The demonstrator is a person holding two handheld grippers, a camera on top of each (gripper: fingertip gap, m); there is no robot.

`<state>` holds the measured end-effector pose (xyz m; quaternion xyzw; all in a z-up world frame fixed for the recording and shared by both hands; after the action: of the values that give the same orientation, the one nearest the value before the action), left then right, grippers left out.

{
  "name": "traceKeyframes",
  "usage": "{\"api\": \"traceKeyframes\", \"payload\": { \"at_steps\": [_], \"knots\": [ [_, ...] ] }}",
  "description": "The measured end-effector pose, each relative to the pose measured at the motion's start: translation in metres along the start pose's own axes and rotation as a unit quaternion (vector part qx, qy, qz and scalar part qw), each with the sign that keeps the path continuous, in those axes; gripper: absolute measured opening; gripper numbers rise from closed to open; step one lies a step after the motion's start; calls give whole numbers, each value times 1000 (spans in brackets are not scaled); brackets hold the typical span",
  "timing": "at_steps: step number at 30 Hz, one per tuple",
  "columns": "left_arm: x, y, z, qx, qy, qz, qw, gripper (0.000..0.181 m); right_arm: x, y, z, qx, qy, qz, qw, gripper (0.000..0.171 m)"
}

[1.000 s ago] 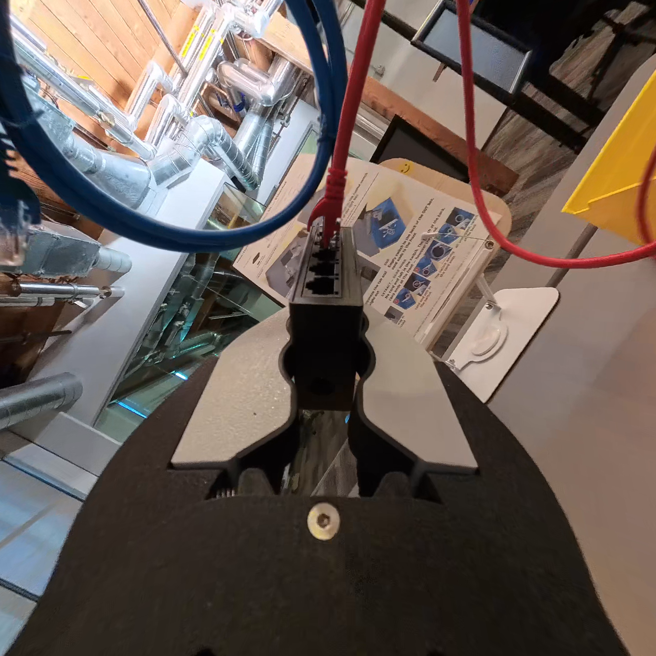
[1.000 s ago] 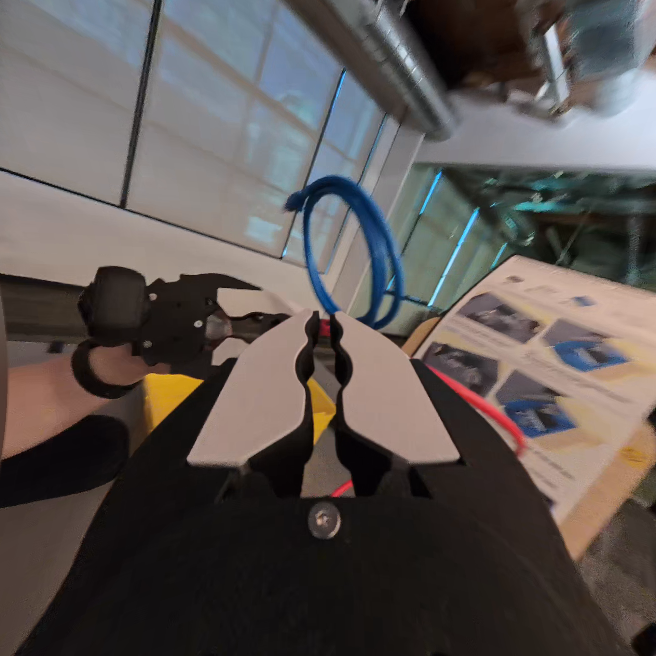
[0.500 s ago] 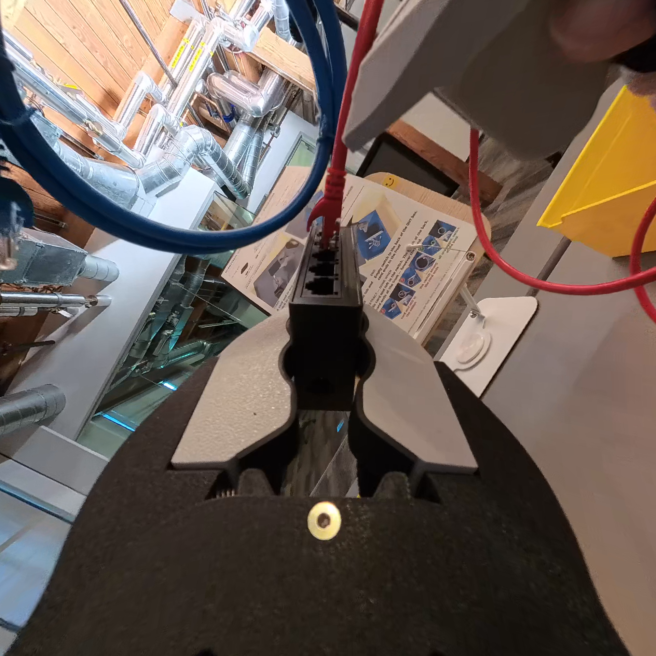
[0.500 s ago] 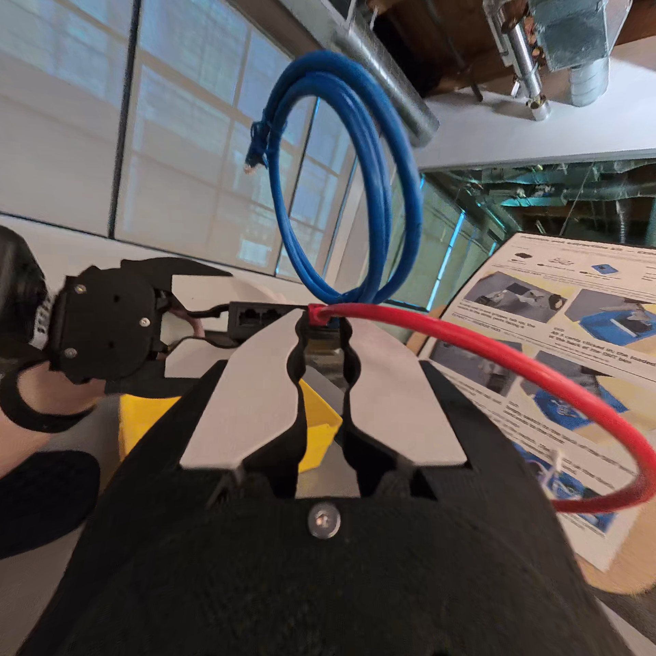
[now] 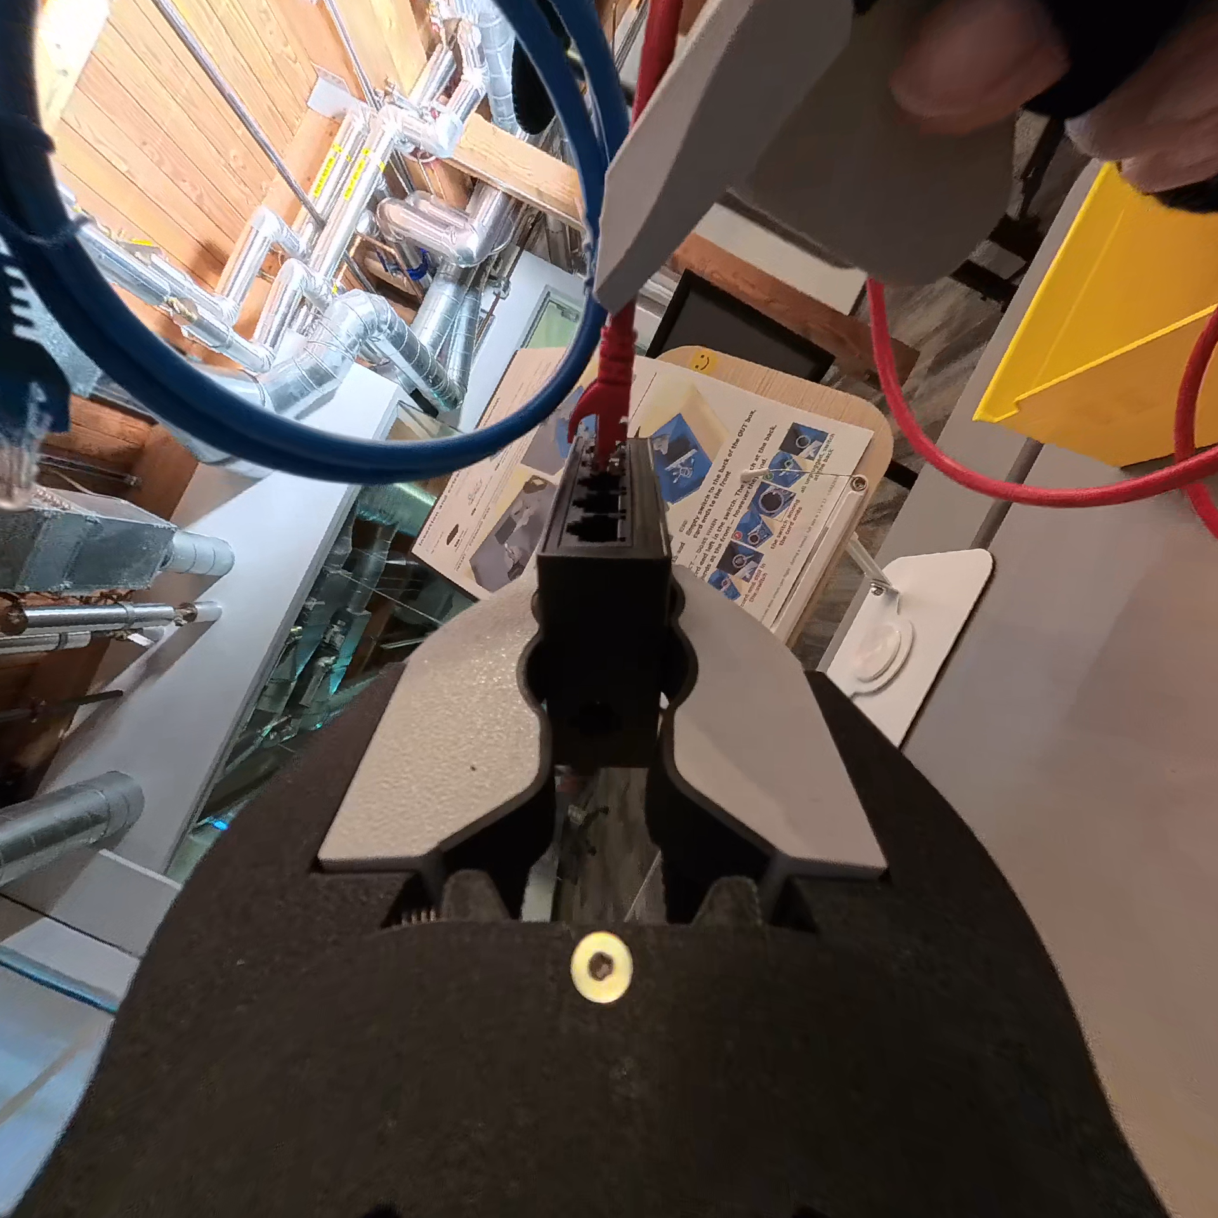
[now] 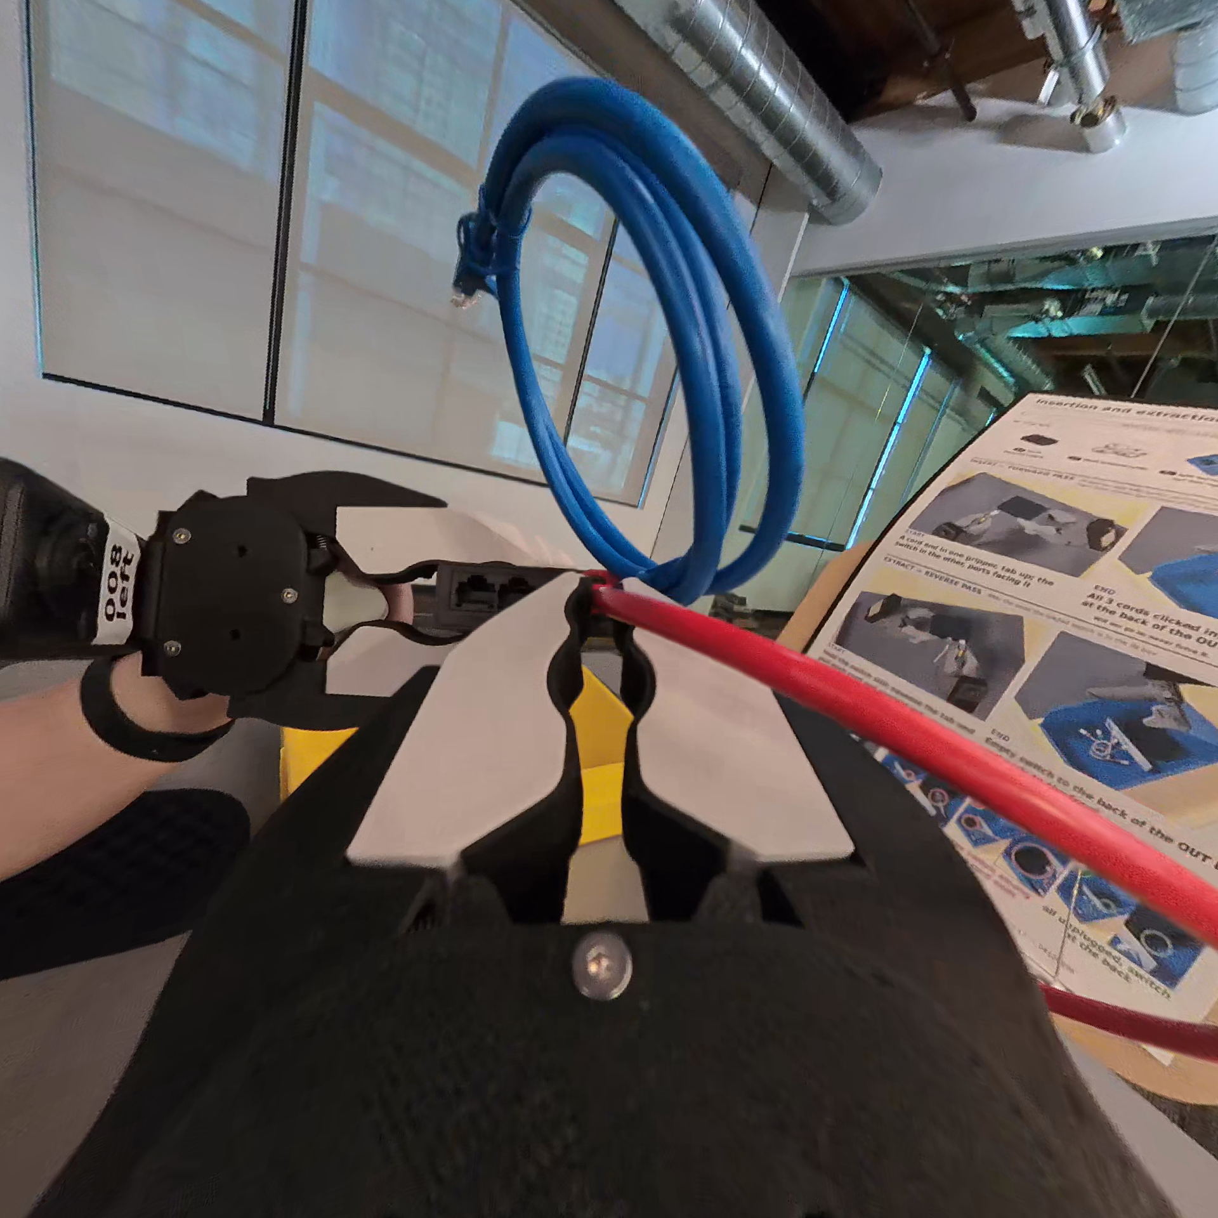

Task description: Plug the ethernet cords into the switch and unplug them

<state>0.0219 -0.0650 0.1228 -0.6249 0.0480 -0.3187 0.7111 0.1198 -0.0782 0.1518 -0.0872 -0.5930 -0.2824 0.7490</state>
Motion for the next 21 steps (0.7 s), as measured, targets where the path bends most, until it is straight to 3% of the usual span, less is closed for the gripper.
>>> {"api": "traceKeyframes", "payload": {
  "at_steps": [6, 13, 17, 21],
  "knots": [
    [11, 6, -3, -6, 41, 2, 999, 30, 2, 4, -6, 21, -15, 38, 999, 6],
    [17, -3, -5, -15, 59, -108, 992, 30, 20, -12, -10, -4, 18, -74, 997, 6],
    [23, -13, -11, -33, 81, -181, 980, 46, 26, -29, -8, -15, 49, -136, 989, 6],
    [24, -17, -12, -55, 85, -220, 970, 77, 32, -40, -11, -35, 79, -200, 976, 6]
  ]
}}
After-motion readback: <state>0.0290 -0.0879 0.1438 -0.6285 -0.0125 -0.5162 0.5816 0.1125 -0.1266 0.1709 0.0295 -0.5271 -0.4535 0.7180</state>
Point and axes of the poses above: each gripper's, where its closed fingertips meet, z out along the fingers, x out of its top, y = z × x across the jaws, the point moved 4 cm from there along -z, back along the fingers, and after that the axes turned 4 degrees about z, right-handed, at the moved point
